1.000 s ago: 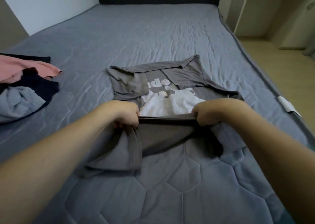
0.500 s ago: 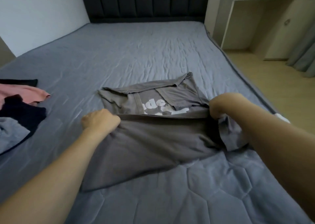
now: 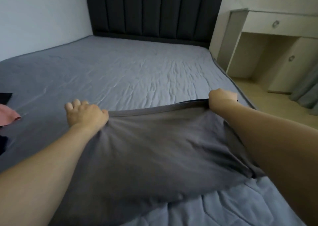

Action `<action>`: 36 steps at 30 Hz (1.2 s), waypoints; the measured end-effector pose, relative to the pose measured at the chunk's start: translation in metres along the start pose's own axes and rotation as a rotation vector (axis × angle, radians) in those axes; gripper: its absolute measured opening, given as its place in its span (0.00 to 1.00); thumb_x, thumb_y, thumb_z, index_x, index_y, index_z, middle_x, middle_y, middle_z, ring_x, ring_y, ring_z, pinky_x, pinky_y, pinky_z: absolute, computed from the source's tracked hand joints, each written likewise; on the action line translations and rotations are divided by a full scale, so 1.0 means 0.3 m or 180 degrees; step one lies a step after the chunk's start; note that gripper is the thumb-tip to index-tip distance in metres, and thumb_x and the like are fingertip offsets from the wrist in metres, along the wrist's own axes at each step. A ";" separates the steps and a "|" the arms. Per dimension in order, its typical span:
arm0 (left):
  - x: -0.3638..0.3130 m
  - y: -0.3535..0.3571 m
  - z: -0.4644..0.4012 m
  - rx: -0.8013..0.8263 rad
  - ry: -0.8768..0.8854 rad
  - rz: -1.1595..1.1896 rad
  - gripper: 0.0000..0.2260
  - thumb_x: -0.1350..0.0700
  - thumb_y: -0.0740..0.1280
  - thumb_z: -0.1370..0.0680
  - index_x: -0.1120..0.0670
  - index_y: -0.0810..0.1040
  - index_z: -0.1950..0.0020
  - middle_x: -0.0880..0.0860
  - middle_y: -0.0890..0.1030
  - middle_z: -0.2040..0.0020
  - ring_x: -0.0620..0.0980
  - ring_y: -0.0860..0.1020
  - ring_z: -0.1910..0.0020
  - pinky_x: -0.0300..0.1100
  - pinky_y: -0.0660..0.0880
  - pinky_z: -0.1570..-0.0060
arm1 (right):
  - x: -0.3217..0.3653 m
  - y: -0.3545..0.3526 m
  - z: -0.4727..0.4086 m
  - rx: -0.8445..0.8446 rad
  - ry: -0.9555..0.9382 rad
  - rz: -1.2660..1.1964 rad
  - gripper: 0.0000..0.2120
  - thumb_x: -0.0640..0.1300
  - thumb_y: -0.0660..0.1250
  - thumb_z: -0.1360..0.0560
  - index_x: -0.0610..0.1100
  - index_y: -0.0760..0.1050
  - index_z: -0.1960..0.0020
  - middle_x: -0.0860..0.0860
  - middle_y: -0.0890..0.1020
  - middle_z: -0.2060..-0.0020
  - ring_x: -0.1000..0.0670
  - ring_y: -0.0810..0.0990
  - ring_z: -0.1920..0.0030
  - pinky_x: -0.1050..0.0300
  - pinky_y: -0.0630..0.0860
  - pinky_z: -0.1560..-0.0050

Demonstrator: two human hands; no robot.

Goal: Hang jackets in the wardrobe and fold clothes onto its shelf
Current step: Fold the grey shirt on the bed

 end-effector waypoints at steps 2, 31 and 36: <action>-0.022 0.045 -0.062 0.0077 -0.0193 0.0141 0.21 0.46 0.55 0.22 0.54 0.80 0.39 0.56 0.74 0.37 0.57 0.67 0.38 0.49 0.59 0.43 | 0.031 0.023 -0.105 -0.0094 0.0129 -0.0278 0.05 0.36 0.61 0.25 0.40 0.73 0.51 0.44 0.75 0.56 0.39 0.77 0.50 0.41 0.71 0.40; -0.273 0.277 0.163 0.0664 0.0793 0.1136 0.34 0.27 0.35 0.29 0.35 0.41 0.24 0.47 0.41 0.20 0.51 0.37 0.22 0.71 0.30 0.38 | 0.200 0.396 -0.026 0.0327 -0.0855 -0.0930 0.33 0.71 0.37 0.26 0.61 0.44 0.23 0.55 0.45 0.22 0.51 0.43 0.22 0.39 0.37 0.27; -0.235 0.189 0.203 0.1424 0.0745 0.1158 0.34 0.27 0.41 0.26 0.37 0.40 0.22 0.47 0.37 0.21 0.50 0.34 0.23 0.71 0.32 0.34 | -0.152 0.452 0.193 0.0561 0.0259 -0.1586 0.36 0.70 0.48 0.24 0.49 0.58 0.24 0.45 0.62 0.25 0.42 0.62 0.27 0.44 0.59 0.29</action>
Point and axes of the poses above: each hand's wrist, its own z-axis away from the middle knuckle, its own y-axis out of the palm, x = y × z, the point moved 3 cm from there along -z, towards the middle knuckle
